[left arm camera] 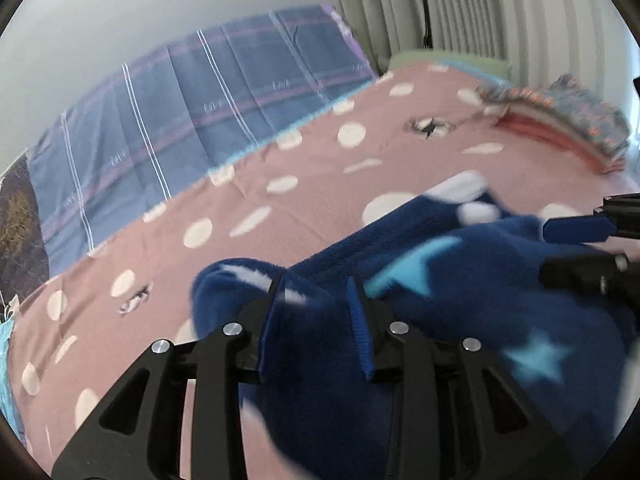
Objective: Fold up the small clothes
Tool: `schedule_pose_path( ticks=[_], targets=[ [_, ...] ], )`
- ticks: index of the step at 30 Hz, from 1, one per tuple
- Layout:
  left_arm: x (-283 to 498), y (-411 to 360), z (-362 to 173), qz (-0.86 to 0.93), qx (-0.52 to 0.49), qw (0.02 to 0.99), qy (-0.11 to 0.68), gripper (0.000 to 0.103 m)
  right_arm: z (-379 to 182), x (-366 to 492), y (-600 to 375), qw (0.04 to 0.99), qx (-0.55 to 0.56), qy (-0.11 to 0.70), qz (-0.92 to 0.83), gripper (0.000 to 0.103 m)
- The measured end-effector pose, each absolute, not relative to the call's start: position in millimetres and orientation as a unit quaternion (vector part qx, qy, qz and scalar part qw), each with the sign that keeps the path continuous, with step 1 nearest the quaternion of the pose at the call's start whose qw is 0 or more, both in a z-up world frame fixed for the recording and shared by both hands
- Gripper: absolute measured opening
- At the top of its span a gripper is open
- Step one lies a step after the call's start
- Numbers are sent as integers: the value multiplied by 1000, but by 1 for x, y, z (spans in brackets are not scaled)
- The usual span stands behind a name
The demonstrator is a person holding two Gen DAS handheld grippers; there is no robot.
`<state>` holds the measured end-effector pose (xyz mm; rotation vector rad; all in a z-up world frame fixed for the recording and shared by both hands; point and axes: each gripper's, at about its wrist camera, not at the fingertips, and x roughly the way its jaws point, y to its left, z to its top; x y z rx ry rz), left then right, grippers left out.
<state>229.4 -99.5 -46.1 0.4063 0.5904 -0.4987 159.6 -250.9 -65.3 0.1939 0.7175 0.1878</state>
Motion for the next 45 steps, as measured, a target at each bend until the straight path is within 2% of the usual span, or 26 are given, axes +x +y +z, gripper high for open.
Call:
schedule_pose_path(
  ticks=[2,3,6,11,13,14,16,18,30,31,33,34,38,45],
  targets=[
    [202,-96,-33,-268,204,901,272,49,-54,129,-258,932,104,333,99,46],
    [187,-95,-28,-278,215,898,263,52,-52,115,-260,933,105,329,102,46],
    [135,-95,-19,-307,241,885,254,53,-52,76,-264,932,112,326,108,46],
    [81,-89,-16,-330,231,876,265,61,-53,25,-257,926,140,323,141,47],
    [63,-88,-25,-331,241,871,272,61,-57,18,-248,923,128,327,157,51],
    [61,-88,-30,-325,244,871,276,61,-64,18,-239,919,110,343,160,55],
    [66,-84,-40,-323,221,869,303,61,-94,31,-229,901,97,399,142,56],
    [73,-81,-44,-330,191,866,322,62,-105,33,-231,901,114,394,144,57],
    [69,-83,-47,-320,202,874,306,62,-97,18,-240,908,133,376,131,57],
    [68,-83,-48,-319,202,874,305,62,-94,12,-244,910,145,368,124,58],
    [68,-83,-48,-316,199,876,304,62,-88,-2,-253,913,175,354,106,65],
    [68,-83,-48,-316,198,877,303,62,-86,-10,-259,912,196,347,98,72],
    [67,-84,-50,-312,192,881,300,62,-95,-34,-281,888,284,350,95,82],
    [64,-86,-52,-300,185,888,296,62,-135,-31,-286,810,425,388,116,88]
  ],
)
